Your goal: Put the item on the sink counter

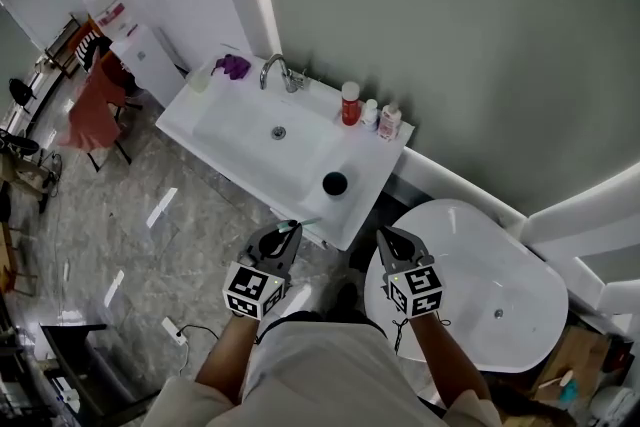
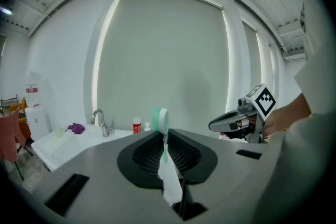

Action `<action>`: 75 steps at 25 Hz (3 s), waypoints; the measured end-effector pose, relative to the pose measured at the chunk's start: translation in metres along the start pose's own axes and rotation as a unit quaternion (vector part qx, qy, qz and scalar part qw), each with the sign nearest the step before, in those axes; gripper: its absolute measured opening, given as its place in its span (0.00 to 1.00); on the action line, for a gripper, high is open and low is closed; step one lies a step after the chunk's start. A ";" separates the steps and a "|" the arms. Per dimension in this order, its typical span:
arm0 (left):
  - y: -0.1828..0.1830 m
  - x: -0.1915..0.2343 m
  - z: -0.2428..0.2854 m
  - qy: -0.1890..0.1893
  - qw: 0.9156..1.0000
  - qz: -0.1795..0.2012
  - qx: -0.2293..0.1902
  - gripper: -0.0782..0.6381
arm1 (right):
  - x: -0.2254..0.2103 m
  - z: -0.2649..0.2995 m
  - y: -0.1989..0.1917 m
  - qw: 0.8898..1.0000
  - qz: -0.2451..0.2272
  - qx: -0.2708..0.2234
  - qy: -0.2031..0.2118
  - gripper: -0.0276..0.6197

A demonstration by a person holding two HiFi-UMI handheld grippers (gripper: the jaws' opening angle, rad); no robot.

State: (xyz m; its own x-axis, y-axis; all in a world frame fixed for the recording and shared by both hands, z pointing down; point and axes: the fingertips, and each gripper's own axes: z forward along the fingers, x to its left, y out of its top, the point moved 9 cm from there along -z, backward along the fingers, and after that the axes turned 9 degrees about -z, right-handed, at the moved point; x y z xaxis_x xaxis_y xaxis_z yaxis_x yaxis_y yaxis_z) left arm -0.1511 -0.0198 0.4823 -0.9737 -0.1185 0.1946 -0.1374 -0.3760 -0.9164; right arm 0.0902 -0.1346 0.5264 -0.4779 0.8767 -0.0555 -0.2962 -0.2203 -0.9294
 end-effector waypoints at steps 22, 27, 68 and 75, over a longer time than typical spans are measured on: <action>0.001 0.063 0.096 -0.069 0.994 0.056 0.057 0.15 | -0.015 0.058 -0.010 0.996 0.056 0.033 -0.065 0.06; -0.008 0.080 0.130 -0.105 0.989 0.070 0.072 0.15 | -0.014 0.073 -0.016 0.992 0.067 0.053 -0.089 0.06; -0.139 0.089 0.249 -0.191 0.931 0.233 0.208 0.15 | -0.003 0.090 -0.052 0.966 0.132 0.133 -0.179 0.06; -0.141 0.087 0.254 -0.191 0.929 0.236 0.212 0.15 | -0.002 0.089 -0.052 0.965 0.133 0.135 -0.182 0.06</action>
State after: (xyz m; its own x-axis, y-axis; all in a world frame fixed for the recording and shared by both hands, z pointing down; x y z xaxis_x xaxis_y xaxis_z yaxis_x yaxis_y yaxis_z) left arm -0.1703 -0.2102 0.7168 -0.7606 -0.6492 -0.0100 0.4512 -0.5175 -0.7270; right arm 0.0329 -0.1628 0.6078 -0.8105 0.5769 -0.1010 -0.3049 -0.5629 -0.7682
